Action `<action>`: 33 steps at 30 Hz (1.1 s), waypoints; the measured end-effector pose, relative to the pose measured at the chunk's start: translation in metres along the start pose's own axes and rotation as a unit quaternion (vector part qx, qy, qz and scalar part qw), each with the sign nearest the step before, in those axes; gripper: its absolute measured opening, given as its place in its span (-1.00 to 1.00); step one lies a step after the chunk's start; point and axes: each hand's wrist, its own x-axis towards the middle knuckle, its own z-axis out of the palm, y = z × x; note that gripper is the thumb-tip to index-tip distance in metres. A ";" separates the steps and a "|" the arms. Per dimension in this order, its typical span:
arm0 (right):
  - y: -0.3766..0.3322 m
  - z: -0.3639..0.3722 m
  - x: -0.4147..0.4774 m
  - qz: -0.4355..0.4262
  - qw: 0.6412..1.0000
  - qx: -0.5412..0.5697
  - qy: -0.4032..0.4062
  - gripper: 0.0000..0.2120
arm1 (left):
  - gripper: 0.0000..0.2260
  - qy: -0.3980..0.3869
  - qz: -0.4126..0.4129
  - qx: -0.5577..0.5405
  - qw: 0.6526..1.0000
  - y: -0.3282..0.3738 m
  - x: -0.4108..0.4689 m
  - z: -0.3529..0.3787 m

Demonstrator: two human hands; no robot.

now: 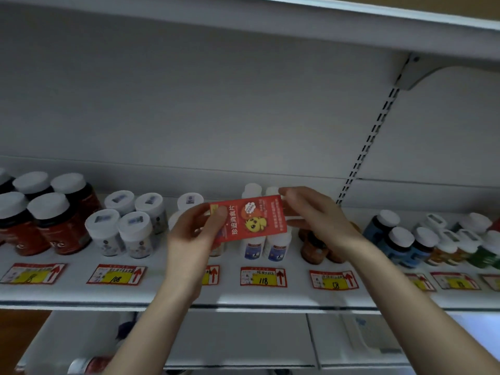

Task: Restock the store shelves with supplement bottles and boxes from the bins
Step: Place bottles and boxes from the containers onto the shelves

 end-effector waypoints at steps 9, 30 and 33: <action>0.027 -0.021 -0.050 0.061 0.967 0.150 0.195 -0.87 | -0.86 -0.116 -0.073 -0.107 0.985 -0.010 -0.020 0.048; 0.044 -0.267 -0.217 -0.005 0.975 -0.103 0.197 -0.75 | -0.63 -0.348 -0.018 -0.023 0.937 -0.029 -0.161 0.280; 0.046 -0.304 -0.247 0.025 0.980 -0.111 0.166 -0.80 | -0.64 -0.398 -0.022 -0.016 0.917 -0.032 -0.192 0.323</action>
